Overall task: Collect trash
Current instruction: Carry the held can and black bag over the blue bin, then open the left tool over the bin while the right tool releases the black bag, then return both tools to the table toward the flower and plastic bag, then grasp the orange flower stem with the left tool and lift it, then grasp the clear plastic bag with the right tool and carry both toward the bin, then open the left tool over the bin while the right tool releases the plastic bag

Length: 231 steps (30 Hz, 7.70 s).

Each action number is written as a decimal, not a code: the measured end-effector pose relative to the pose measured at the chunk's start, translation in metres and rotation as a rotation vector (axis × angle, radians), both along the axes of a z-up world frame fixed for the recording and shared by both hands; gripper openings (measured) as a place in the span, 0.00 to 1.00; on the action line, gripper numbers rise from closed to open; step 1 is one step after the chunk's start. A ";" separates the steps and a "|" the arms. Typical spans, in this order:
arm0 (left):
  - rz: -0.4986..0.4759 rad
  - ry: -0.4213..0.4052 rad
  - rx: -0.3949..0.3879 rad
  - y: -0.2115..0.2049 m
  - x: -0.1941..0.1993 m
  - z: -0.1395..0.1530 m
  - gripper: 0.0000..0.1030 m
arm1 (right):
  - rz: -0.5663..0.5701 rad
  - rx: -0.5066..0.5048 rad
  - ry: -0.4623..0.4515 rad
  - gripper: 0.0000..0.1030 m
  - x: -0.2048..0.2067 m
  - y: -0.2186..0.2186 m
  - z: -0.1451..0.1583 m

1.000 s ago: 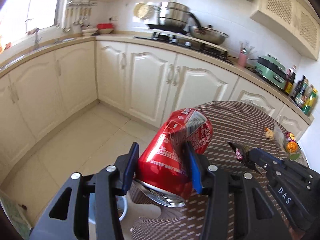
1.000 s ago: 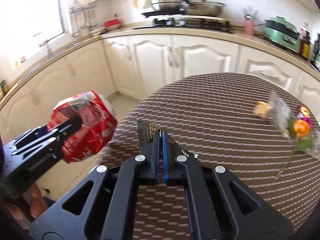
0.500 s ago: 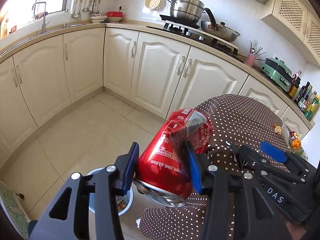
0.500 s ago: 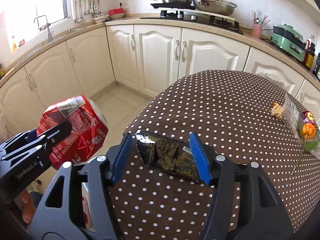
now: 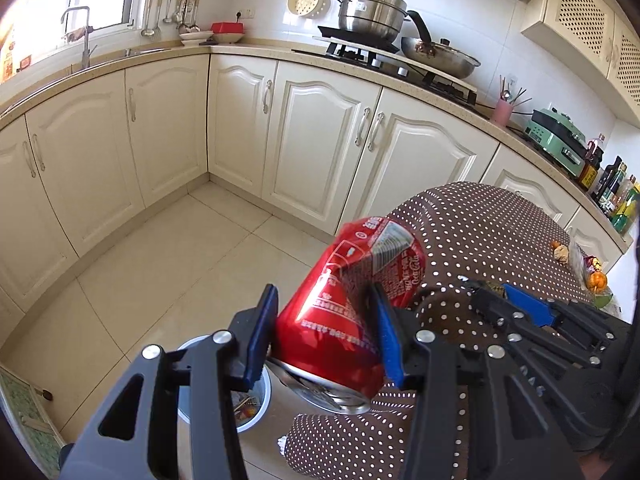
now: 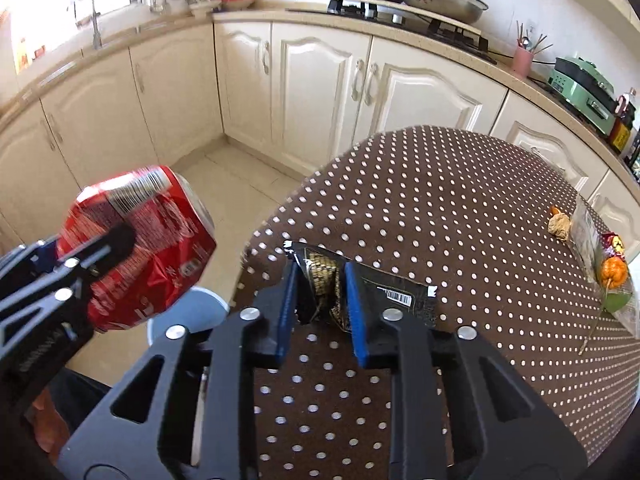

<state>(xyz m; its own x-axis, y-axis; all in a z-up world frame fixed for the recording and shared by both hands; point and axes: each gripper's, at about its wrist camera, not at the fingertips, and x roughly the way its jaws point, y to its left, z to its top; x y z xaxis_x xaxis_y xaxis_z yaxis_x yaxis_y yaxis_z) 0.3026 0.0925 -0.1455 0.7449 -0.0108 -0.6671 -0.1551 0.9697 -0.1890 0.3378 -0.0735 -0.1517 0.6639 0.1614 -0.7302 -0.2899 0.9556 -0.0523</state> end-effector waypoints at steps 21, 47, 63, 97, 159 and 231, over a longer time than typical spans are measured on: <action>0.247 0.135 0.013 0.140 -0.033 -0.056 0.45 | 0.313 0.210 0.104 0.21 -0.019 0.157 -0.026; 0.294 0.319 -0.021 0.177 -0.003 -0.147 0.56 | 0.249 0.304 0.322 0.21 0.022 0.187 -0.128; 0.411 0.327 -0.001 0.198 -0.017 -0.144 0.56 | 0.294 0.270 0.266 0.26 0.010 0.213 -0.123; 0.114 -0.113 0.175 0.017 -0.077 0.030 0.63 | 0.069 0.257 -0.283 0.51 -0.102 0.032 0.063; -0.618 0.042 0.123 -0.385 0.079 0.021 0.03 | -0.641 0.441 0.003 0.27 0.006 -0.411 -0.014; 0.178 0.602 -0.140 0.184 0.046 -0.290 0.31 | 0.149 0.002 0.348 0.05 0.023 0.208 -0.256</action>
<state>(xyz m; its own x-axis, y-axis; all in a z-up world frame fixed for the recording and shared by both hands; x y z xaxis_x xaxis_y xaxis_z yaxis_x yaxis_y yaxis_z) 0.3484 0.2769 -0.4359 0.2391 -0.0389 -0.9702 -0.4300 0.8916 -0.1417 0.3613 0.1346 -0.4078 0.3451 0.2391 -0.9076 -0.4255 0.9018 0.0758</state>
